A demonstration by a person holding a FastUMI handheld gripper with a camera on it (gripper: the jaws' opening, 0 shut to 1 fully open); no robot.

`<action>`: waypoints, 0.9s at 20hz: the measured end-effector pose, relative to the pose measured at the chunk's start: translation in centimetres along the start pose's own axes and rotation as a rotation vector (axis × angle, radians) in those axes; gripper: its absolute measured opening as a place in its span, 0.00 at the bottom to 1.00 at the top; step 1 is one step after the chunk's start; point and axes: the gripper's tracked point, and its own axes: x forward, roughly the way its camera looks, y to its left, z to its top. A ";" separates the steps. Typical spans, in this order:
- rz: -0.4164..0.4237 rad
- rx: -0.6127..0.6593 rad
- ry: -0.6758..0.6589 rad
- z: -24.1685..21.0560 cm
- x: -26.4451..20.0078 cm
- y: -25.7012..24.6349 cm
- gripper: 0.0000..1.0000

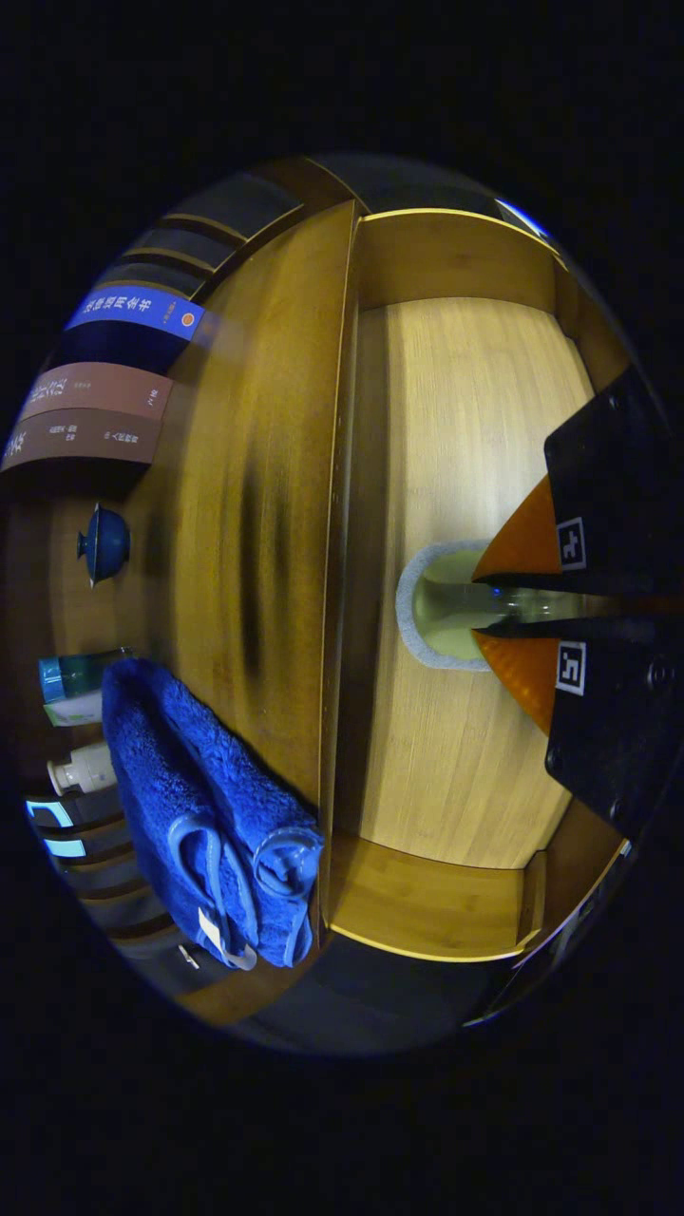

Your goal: Pull open the drawer, take out the items inside it, and place them on the countertop above the cabinet.

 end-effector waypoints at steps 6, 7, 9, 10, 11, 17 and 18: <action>0.007 0.005 -0.108 1.0 -4.7 0.1 0.12; 0.010 0.006 -0.134 1.3 -5.9 0.1 0.12; 0.018 0.013 -0.189 2.4 -8.2 0.1 0.12; 0.021 0.020 -0.221 3.2 -9.2 -0.1 0.12; 0.021 0.026 -0.253 4.1 -10.3 -0.2 0.12; 0.012 0.043 -0.388 10.4 -13.0 -1.5 0.12; 0.008 0.049 -0.400 11.6 -12.9 -1.9 0.12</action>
